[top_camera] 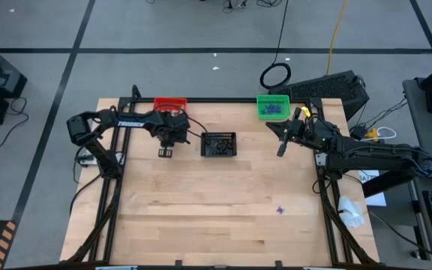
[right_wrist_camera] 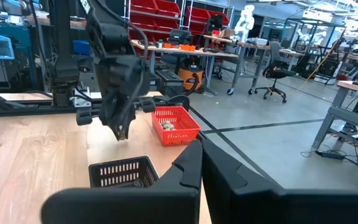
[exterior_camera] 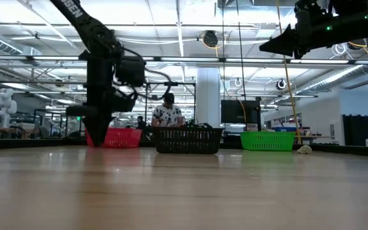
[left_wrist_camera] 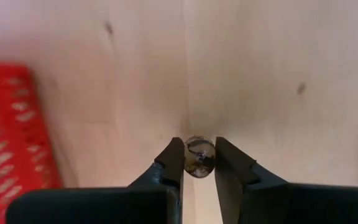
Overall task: Sort Halloween decoration
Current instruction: Put the black skull toy into the black bin
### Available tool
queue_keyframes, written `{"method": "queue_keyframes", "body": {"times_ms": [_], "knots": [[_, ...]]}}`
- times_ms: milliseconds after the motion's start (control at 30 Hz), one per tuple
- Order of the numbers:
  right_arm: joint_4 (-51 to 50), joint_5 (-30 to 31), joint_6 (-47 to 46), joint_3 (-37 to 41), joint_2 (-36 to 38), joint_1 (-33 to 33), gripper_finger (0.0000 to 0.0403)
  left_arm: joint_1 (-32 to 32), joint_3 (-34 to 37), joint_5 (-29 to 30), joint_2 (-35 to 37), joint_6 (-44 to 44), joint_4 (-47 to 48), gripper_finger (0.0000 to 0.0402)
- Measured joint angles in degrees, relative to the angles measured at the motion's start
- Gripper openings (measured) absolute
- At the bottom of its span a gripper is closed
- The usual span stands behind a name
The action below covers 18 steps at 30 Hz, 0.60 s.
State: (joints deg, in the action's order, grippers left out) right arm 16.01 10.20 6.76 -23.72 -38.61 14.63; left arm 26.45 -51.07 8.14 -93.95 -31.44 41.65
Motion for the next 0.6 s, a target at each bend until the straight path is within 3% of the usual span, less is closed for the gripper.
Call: {"method": "queue_keyframes", "body": {"times_ms": [300,600], "knots": [[0.0,0.01,0.09,-0.01,0.01,0.0,0.0,-4.4,-8.02,-1.53,2.75,7.25,5.44,0.0046],[0.0,0.02,-0.02,-0.01,0.02,0.02,0.0,-11.61,-19.94,-4.2,1.26,21.18,6.04,0.0046]]}}
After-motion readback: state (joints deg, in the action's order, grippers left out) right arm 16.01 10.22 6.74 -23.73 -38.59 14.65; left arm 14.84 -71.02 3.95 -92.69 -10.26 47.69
